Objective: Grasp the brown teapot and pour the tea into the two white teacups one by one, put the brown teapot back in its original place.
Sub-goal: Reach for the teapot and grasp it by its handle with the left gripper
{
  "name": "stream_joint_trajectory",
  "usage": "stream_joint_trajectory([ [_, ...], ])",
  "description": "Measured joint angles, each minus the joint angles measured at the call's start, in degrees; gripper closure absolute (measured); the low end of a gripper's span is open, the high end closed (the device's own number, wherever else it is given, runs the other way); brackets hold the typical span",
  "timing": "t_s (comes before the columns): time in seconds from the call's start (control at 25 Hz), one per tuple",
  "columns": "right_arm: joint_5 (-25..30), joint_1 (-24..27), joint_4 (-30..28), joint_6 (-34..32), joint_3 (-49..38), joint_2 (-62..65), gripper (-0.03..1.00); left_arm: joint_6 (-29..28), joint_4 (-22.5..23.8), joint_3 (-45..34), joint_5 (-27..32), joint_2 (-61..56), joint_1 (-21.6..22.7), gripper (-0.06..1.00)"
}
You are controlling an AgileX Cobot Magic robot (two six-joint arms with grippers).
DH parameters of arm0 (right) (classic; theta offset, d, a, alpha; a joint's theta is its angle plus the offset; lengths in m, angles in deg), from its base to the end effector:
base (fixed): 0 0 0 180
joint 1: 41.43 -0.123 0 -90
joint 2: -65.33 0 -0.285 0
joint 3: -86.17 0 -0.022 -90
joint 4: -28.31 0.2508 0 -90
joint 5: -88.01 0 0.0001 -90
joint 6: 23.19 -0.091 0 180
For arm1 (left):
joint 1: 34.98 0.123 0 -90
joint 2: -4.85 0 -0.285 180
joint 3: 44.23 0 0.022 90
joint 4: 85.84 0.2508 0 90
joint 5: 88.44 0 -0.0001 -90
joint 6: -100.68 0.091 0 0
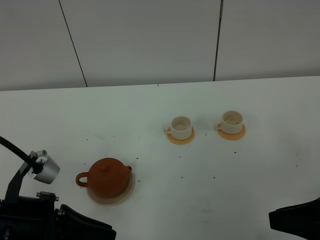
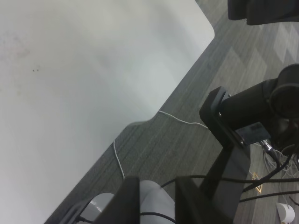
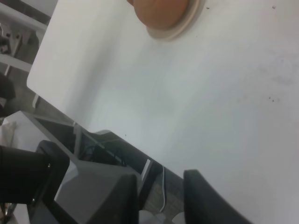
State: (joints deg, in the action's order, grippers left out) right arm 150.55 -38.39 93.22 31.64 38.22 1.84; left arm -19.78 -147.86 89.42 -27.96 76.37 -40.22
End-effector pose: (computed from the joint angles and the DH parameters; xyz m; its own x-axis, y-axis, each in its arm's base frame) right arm 0.1444 0.0656 0.2596 -0.7920 -0.0642 -0.6071 -0.5111 0.6136 0.6019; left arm 0.1568 -0.0846 0.2417 -0.7805 0.2562 -0.5703 0.6006 0.5604 -0.5702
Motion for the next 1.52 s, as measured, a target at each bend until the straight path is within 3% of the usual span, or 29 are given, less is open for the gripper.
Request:
stream_joint_trajectory([
  [1.52,-0.01,0.00,0.63,0.28,0.00,0.00,0.73,0.00,0.00,0.00,-0.62,-0.50,0.00,0.69],
])
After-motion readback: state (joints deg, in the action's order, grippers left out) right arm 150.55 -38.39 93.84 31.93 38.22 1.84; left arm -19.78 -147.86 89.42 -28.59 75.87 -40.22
